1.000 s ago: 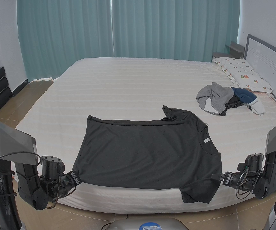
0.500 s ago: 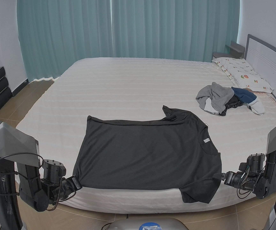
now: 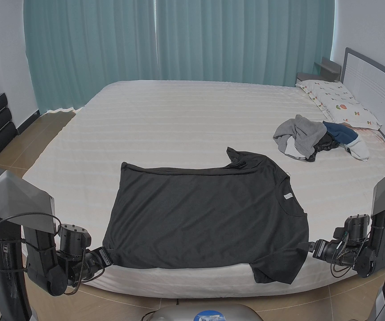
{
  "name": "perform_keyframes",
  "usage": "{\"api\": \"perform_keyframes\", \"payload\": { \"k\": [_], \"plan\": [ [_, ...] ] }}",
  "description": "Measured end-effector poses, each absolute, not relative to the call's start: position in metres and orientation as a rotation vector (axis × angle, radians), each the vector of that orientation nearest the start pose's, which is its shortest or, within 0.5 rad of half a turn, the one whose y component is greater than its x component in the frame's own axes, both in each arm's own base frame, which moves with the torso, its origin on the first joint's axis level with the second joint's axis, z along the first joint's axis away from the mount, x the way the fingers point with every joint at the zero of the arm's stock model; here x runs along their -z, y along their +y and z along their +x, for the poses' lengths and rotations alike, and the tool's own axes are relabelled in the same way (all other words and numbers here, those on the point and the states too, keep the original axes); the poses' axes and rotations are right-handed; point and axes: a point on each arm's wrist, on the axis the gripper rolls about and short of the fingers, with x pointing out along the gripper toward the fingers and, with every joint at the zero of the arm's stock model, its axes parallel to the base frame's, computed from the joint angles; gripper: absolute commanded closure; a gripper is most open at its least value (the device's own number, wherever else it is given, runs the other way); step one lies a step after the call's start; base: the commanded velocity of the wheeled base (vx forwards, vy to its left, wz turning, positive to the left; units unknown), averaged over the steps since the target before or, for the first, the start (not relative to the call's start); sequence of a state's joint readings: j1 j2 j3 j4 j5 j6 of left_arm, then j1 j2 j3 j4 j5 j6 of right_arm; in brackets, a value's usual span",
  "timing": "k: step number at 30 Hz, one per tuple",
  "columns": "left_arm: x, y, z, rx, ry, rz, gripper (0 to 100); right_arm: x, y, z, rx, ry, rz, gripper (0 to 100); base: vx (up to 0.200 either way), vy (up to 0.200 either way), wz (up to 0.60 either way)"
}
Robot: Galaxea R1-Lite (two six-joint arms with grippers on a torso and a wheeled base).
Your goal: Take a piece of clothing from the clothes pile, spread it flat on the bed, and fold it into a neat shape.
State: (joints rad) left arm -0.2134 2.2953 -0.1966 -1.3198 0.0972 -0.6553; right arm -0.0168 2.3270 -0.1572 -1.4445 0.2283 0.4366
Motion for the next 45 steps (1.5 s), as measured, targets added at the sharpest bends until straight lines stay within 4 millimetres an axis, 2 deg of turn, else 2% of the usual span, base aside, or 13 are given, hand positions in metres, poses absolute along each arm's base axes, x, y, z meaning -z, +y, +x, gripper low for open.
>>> {"api": "perform_keyframes", "payload": {
  "k": [8,15,24,33,45],
  "plan": [
    [0.022,-0.049,0.251,-0.123,0.679,-0.534,0,0.029,0.001,0.247,-0.038,0.729,0.540,0,0.000,0.000,0.00],
    [0.014,-0.039,0.259,-0.146,0.617,-0.590,0,0.019,0.001,0.248,-0.037,0.695,0.568,0,0.000,0.000,0.00],
    [0.012,-0.036,0.265,-0.157,0.589,-0.615,0,0.007,0.003,0.247,-0.053,0.650,0.571,0,0.000,0.000,0.00],
    [0.010,-0.030,0.270,-0.171,0.566,-0.626,0,-0.002,0.004,0.248,-0.062,0.608,0.584,0,0.200,0.000,0.00],
    [0.010,-0.031,0.272,-0.165,0.551,-0.627,0,-0.004,0.005,0.247,-0.067,0.604,0.583,0,0.000,0.000,0.00]
  ]
}}
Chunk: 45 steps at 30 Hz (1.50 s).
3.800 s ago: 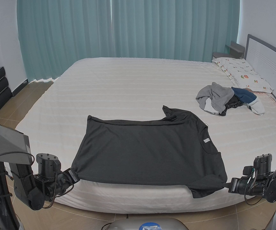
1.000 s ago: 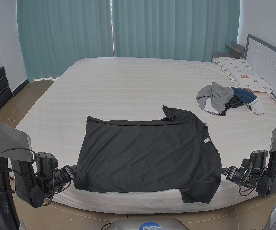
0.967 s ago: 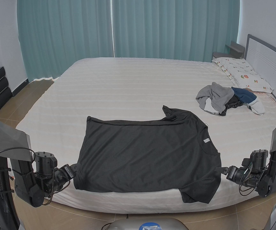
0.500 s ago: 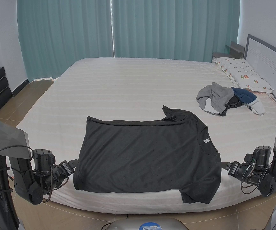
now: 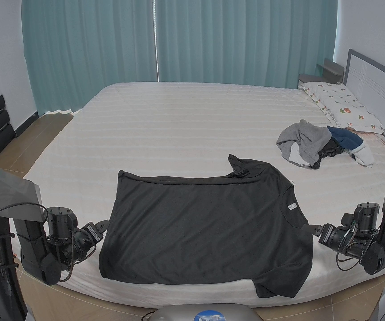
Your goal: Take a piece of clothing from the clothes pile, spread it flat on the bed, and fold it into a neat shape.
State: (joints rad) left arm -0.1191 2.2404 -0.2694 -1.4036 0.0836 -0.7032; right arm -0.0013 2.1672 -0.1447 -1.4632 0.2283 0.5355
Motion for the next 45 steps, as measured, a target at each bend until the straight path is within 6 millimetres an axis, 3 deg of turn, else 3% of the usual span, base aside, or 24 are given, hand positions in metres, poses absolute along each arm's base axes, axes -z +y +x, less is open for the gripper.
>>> {"api": "perform_keyframes", "payload": {
  "k": [9,15,45],
  "plan": [
    [0.004,-0.031,0.275,-0.140,0.479,-0.642,0,-0.004,0.005,0.247,-0.067,0.604,0.585,0,0.000,0.000,0.00],
    [0.007,-0.031,0.274,-0.144,0.490,-0.645,0,-0.004,0.005,0.247,-0.069,0.607,0.586,0,0.200,-0.200,0.00],
    [-0.002,-0.032,0.288,-0.134,0.421,-0.713,0,0.001,0.015,0.249,-0.067,0.616,0.727,0,0.000,0.000,0.00]
  ]
}}
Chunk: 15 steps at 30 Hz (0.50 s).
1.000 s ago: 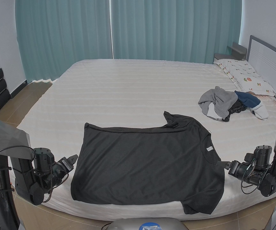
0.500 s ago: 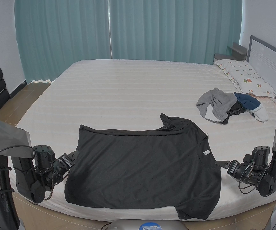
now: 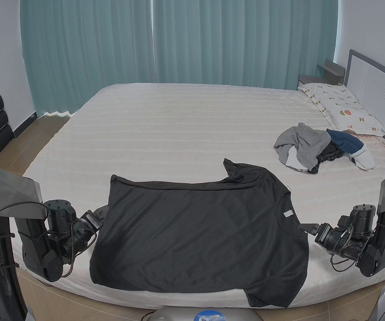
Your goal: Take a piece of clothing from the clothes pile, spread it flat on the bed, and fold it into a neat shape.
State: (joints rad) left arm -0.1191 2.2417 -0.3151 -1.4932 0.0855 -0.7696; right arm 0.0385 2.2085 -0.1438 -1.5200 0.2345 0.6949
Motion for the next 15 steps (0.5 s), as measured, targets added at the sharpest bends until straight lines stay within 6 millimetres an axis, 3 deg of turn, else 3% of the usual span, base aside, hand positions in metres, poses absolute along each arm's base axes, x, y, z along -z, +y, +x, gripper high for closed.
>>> {"api": "perform_keyframes", "payload": {
  "k": [6,15],
  "plan": [
    [-0.0023,-0.0281,0.2894,-0.149,0.411,-0.741,0,0.0023,0.0153,0.2486,-0.066,0.621,0.726,0,0.000,0.200,0.00],
    [0.0003,-0.0268,0.2904,-0.148,0.418,-0.745,0,0.0026,0.0159,0.2488,-0.069,0.623,0.726,0,0.000,0.000,0.00]
  ]
}}
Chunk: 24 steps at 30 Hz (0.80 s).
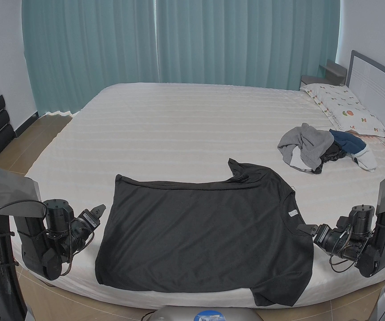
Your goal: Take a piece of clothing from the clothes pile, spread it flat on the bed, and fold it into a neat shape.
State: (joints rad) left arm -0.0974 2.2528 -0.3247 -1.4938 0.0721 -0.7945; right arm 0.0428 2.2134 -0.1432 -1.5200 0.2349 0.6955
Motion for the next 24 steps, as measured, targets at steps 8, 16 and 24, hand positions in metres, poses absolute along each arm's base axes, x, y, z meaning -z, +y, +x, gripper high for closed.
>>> {"api": "perform_keyframes", "payload": {
  "k": [8,16,24],
  "plan": [
    [0.004,-0.027,0.293,-0.144,0.426,-0.749,0,0.002,0.016,0.249,-0.066,0.621,0.740,0,0.000,0.000,0.00],
    [-0.003,-0.029,0.311,-0.116,0.370,-0.775,0,0.001,0.017,0.252,-0.047,0.616,0.839,0,0.000,0.000,0.00],
    [-0.006,-0.032,0.355,-0.128,0.409,-0.771,0,0.000,0.018,0.256,-0.052,0.605,0.907,0,0.000,0.000,0.00]
  ]
}}
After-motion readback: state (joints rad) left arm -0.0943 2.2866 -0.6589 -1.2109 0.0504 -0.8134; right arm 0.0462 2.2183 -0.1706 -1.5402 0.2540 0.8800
